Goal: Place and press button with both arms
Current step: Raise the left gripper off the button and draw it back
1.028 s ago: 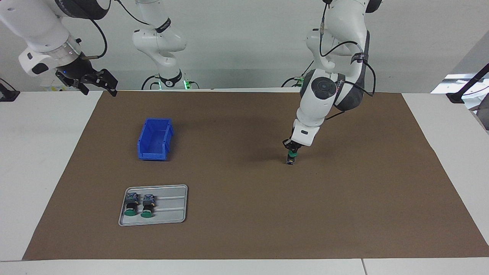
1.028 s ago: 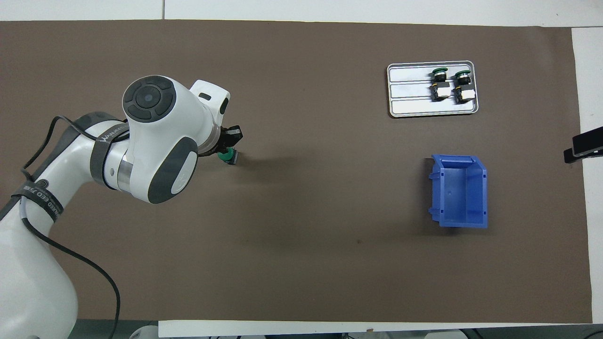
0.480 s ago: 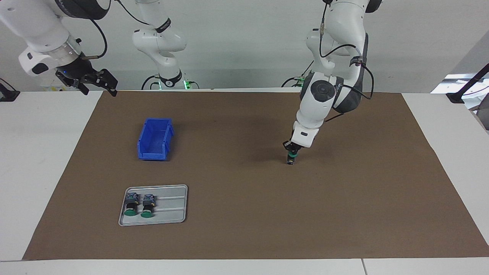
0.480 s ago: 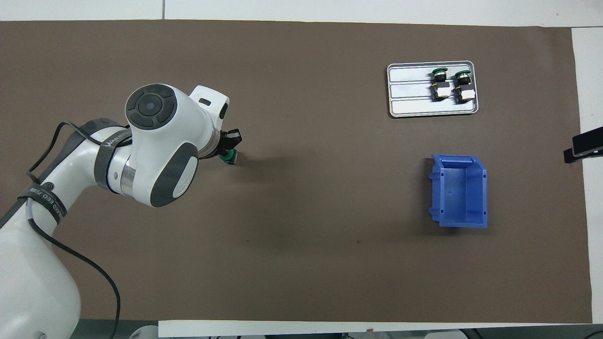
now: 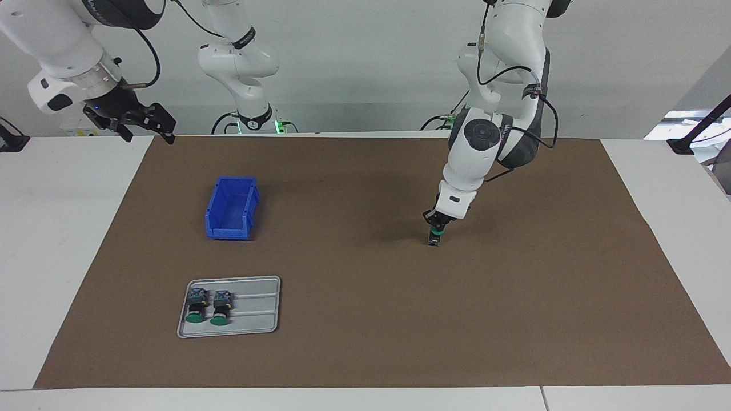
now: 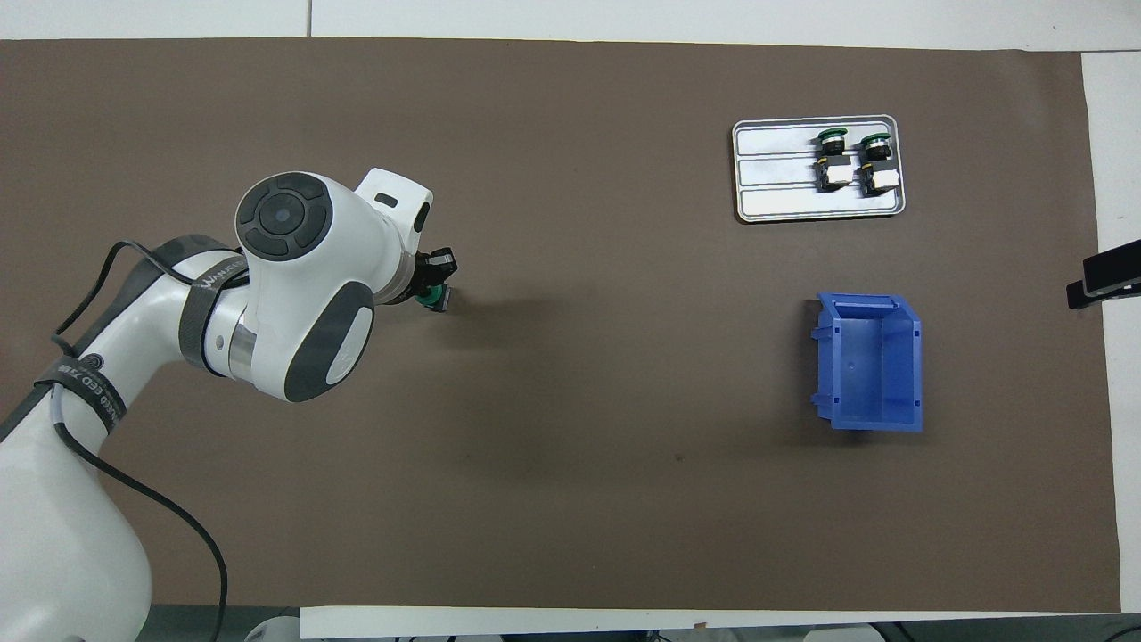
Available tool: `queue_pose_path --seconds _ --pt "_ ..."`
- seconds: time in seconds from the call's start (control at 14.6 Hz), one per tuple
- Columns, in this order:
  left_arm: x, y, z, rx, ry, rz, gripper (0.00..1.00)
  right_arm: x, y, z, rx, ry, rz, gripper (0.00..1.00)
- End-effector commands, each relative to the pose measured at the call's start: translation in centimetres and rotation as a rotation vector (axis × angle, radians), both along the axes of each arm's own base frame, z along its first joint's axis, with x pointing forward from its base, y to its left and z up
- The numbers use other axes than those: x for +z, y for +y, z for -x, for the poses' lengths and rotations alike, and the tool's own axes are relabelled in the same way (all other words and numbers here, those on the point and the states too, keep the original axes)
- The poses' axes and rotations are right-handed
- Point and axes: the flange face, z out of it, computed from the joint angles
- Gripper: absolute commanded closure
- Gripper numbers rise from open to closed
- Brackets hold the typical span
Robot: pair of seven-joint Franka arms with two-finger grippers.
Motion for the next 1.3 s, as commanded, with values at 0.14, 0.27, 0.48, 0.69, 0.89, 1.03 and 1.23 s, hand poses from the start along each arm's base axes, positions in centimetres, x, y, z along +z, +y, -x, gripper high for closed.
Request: queue_pose_path --seconds 0.14,0.27,0.48,0.69,0.89,1.03,1.23 --pt "1.5 0.5 -0.5 0.012 -0.011 0.009 0.96 0.0 -0.2 0.6 0.009 0.002 -0.004 0.0" --pt "4.5 1.7 -0.7 0.025 -0.034 0.015 0.92 0.0 -0.2 0.6 0.009 0.002 -0.004 0.0" --pt "7.3 2.9 -1.5 0.045 -0.029 0.011 0.75 0.0 -0.2 0.6 0.009 0.002 -0.004 0.0" --pt "10.4 4.3 -2.0 0.069 -0.015 0.005 0.49 0.0 -0.2 0.6 0.009 0.002 -0.004 0.0" --pt "13.3 7.4 -1.8 0.089 -0.02 0.001 0.28 0.0 -0.2 0.6 0.009 0.002 -0.004 0.0" --pt "14.2 11.0 -1.7 0.035 0.022 -0.021 0.18 0.0 -0.2 0.6 0.009 0.002 -0.004 0.0" --pt "14.8 15.4 -1.6 -0.052 0.069 -0.039 0.01 0.0 -0.2 0.6 0.009 0.002 -0.004 0.0"
